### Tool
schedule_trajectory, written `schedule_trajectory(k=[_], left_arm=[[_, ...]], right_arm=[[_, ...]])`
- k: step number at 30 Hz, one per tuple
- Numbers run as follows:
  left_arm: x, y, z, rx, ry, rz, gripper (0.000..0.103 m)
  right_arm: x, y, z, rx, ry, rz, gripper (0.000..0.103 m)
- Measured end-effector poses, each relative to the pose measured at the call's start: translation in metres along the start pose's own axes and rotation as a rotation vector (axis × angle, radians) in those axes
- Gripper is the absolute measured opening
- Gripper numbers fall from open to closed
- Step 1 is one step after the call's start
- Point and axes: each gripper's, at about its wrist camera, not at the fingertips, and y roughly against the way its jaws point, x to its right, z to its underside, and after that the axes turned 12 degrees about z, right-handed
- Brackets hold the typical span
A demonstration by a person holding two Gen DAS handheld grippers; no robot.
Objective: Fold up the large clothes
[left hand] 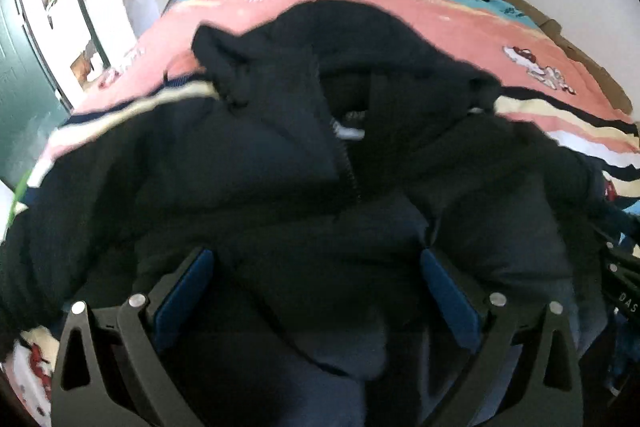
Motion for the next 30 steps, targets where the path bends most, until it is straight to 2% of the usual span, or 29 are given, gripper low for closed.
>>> schedule_trajectory(k=[4,7,9,12,15,18,22,26,30], left_arm=[[-0.012,-0.005,0.008,0.002,0.014,0.02,0.103],[-0.011,-0.003,0.008,-0.021,0.02,0.026,0.103],[-0.008,0.01,0.01,-0.007,0.002,0.015,0.103],[-0.003,0.04,0.021,0.036,-0.031,0.02,0.103],[-0.002,0.046,0.034,0.028,-0.022,0.03,0.103],[-0.005,0.034,0.044,-0.007,-0.006,0.028,0.103],[-0.003,0.032,0.044,-0.045,-0.022,0.027,0.103],[-0.009,0.067,0.049,0.006,-0.004,0.053,0.103],[-0.034,0.112,0.066,0.053,0.057,0.093,0.103]], right_arm=[[-0.011,-0.024,0.004,-0.047,0.004,-0.03,0.065],[-0.012,-0.027,0.005,-0.073,0.019,-0.021,0.066],[-0.009,-0.016,0.004,-0.075,0.034,-0.004,0.064],[0.0,0.016,0.004,-0.008,0.017,-0.021,0.062],[-0.004,0.041,0.01,0.026,0.024,-0.068,0.062],[-0.021,0.027,0.024,-0.032,0.077,-0.046,0.063],[-0.027,0.009,0.027,-0.088,0.074,-0.02,0.066],[-0.021,0.034,0.026,-0.057,0.051,-0.009,0.066],[-0.006,0.08,0.035,0.007,-0.02,-0.015,0.069]])
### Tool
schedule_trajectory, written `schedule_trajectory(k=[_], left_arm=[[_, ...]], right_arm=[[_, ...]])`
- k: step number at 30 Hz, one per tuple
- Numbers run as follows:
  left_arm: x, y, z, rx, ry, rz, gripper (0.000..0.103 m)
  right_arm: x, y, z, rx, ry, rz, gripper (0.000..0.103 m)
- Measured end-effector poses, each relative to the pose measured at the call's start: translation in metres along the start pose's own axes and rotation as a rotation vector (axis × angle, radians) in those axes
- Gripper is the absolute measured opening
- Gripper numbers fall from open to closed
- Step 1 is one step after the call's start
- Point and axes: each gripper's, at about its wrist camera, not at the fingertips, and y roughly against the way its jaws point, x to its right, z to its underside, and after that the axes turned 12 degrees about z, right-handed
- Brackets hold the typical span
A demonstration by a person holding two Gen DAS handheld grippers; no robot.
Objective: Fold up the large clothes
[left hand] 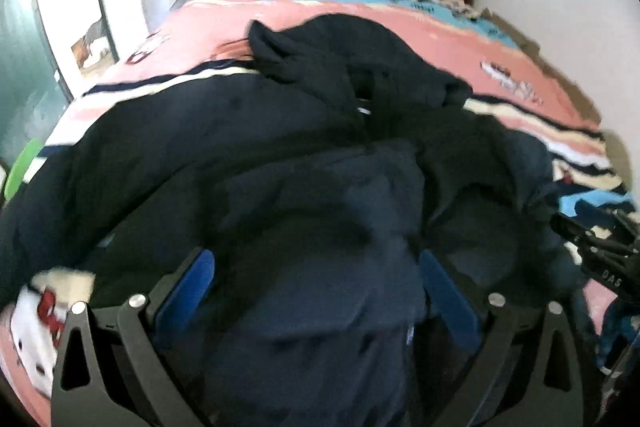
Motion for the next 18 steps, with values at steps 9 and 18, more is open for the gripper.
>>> schedule_trajectory(k=[9,18], left_arm=[[-0.138,0.102,0.054,0.067,0.288,0.052,0.103],[-0.329,0.163,0.125,0.25,0.74,0.077,0.103]], right_arm=[[0.013,0.08,0.035,0.074,-0.127,-0.03,0.074],[0.034,0.115,0.074,0.059,-0.204,0.032,0.075]])
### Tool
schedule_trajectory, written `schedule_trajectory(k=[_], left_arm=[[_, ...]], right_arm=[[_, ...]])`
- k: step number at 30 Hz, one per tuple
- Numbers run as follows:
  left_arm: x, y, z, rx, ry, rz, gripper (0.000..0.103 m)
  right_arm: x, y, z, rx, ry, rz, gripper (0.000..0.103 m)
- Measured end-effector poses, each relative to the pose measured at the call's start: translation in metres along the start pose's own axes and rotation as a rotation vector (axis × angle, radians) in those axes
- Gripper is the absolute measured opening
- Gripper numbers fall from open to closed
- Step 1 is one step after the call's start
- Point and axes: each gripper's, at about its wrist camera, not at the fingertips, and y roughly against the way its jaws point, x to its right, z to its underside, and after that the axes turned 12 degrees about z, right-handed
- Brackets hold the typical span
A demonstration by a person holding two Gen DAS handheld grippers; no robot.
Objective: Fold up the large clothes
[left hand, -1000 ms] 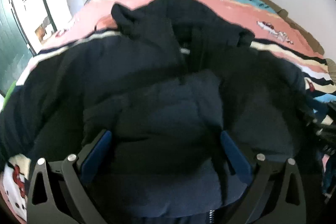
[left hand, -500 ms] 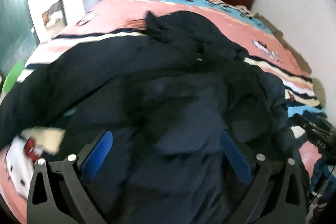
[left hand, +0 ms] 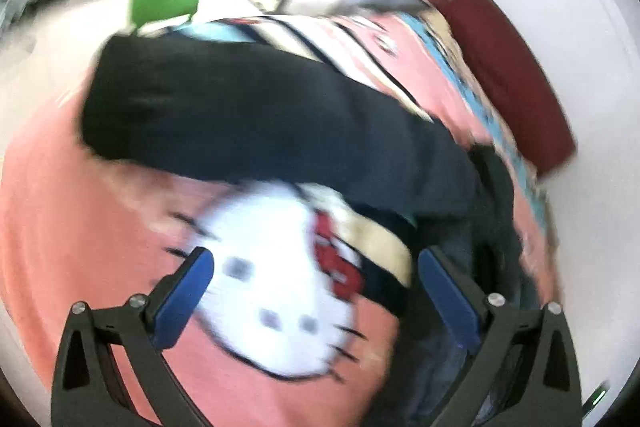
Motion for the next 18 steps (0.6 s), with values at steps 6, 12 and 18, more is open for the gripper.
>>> schedule_trajectory(k=[6,12,18], left_arm=[[-0.082,0.009,-0.033,0.09,0.249,0.096,0.103],[-0.114,0.001,-0.059,0.184,0.412,0.202,0.101],[-0.12,-0.001,-0.078,0.249,0.465,0.213,0.095]], right_arm=[[0.024,0.01,0.015,-0.032,-0.049,0.079,0.075],[0.033,0.016,0.014,-0.041,-0.052,0.126,0.075],[0.032,0.019,0.009,-0.03,-0.051,0.124,0.075]])
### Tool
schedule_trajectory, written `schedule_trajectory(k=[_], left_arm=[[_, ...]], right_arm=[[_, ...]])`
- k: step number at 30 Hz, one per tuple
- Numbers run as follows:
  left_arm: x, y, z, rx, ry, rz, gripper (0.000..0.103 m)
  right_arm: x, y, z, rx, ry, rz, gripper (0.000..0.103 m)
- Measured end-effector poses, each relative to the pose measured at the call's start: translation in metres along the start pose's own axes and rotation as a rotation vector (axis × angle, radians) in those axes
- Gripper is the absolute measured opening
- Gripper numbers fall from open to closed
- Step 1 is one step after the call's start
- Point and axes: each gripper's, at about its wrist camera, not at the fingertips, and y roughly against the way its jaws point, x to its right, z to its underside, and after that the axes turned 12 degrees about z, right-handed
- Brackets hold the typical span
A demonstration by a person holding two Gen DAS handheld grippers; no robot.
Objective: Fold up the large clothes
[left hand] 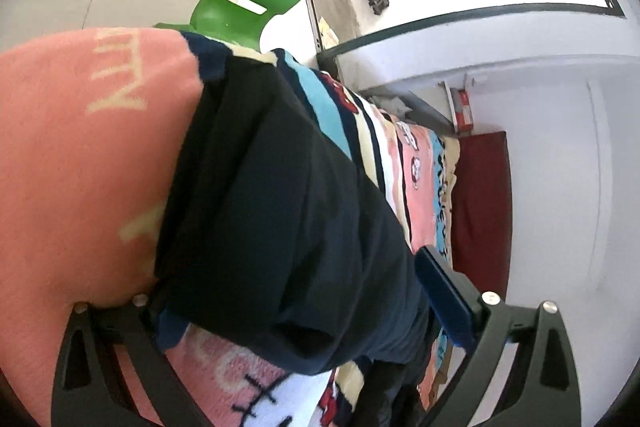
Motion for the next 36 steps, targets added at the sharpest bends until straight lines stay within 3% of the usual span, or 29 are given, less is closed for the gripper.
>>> schedule_trajectory(k=[1,2,3,4,5,9,22,31,36], left_arm=[[0.001,-0.001,-0.002,0.005,0.001,-0.005,0.091],[0.001,-0.001,-0.002,0.005,-0.002,-0.014,0.076],[0.001,-0.002,-0.003,0.003,-0.002,-0.022,0.051],[-0.002,-0.003,-0.006,-0.002,0.005,-0.03,0.039],[-0.006,-0.005,-0.009,-0.005,0.017,-0.034,0.032],[0.004,-0.006,-0.006,-0.004,-0.033,-0.059,0.023],[0.099,-0.005,0.046,-0.013,-0.388,-0.16,0.018],[0.178,-0.04,0.119,-0.081,-0.636,-0.163,0.018],[0.224,-0.067,0.177,-0.146,-0.771,-0.142,0.018]], right_arm=[[-0.001,0.0,0.0,0.0,0.003,-0.002,0.075],[-0.002,0.0,0.0,0.001,0.006,-0.004,0.075],[-0.003,-0.002,0.001,0.001,0.01,-0.008,0.075],[-0.004,-0.003,0.001,0.0,0.014,-0.011,0.075],[-0.004,-0.003,0.001,-0.002,0.015,-0.013,0.075],[-0.003,-0.007,0.003,-0.006,0.01,-0.023,0.075],[0.008,-0.016,0.008,-0.007,-0.029,-0.065,0.075],[0.012,-0.018,0.01,0.018,-0.036,-0.086,0.075],[0.014,-0.016,0.008,0.037,-0.03,-0.088,0.075]])
